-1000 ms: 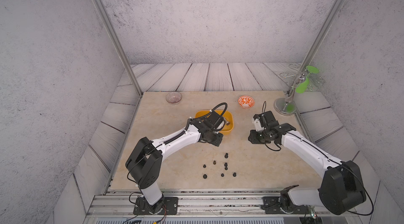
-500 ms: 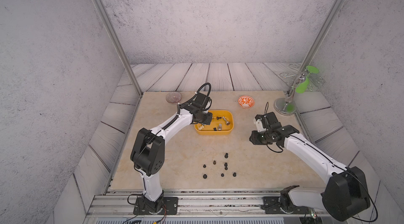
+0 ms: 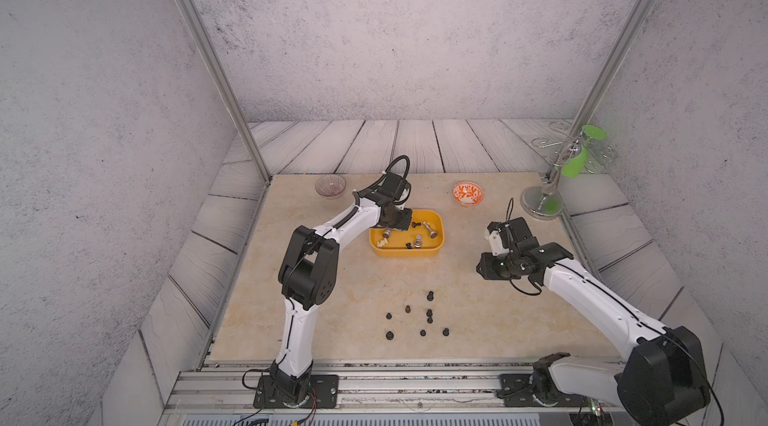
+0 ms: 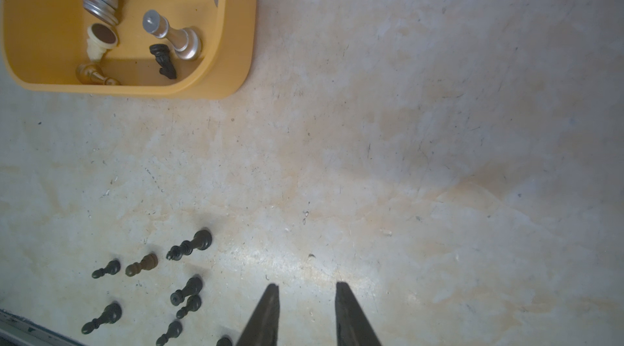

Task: Put the chess pieces into the storage box
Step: Place the chess piece in the storage box.

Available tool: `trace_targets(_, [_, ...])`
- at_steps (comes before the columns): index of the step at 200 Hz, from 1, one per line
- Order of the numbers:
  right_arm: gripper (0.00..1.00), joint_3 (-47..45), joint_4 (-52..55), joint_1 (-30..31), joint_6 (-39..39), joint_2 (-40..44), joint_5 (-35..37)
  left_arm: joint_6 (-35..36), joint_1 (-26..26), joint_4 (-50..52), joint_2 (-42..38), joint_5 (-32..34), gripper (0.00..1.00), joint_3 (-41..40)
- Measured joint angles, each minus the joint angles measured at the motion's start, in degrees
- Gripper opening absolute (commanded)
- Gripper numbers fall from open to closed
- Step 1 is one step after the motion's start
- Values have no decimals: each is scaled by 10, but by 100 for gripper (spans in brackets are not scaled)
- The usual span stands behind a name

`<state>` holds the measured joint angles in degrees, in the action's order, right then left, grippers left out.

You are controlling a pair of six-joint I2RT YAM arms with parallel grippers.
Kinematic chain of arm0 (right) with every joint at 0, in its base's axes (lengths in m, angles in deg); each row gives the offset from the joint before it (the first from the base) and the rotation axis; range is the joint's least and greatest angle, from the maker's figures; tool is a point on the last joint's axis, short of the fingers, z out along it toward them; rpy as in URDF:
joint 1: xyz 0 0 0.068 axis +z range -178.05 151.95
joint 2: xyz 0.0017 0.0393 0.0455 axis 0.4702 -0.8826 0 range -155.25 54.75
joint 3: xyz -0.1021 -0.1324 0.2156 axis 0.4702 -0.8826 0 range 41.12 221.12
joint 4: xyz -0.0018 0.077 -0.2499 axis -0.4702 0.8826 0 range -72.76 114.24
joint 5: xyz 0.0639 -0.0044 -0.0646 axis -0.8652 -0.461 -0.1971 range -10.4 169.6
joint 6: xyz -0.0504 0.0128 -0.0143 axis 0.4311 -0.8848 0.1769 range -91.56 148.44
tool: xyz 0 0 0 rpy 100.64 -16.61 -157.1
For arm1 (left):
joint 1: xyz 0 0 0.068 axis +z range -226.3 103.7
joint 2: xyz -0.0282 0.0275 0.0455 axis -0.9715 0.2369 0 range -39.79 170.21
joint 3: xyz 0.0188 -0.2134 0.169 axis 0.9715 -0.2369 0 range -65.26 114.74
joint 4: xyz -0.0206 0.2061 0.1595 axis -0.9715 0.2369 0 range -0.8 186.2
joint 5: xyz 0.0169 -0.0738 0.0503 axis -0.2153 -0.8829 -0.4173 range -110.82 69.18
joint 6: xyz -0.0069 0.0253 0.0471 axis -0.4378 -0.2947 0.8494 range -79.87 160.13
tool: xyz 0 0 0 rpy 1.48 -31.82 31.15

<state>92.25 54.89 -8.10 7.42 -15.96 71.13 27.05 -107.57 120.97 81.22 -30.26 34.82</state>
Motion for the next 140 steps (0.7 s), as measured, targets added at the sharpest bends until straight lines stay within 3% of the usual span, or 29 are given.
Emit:
trace_targets(56, [31,-1,12,0,0,23,0,-11,0,-12,55,-24,24,17])
trace_targets(140, [31,-1,16,0,0,26,0,-20,0,-38,11,-28,26,-14])
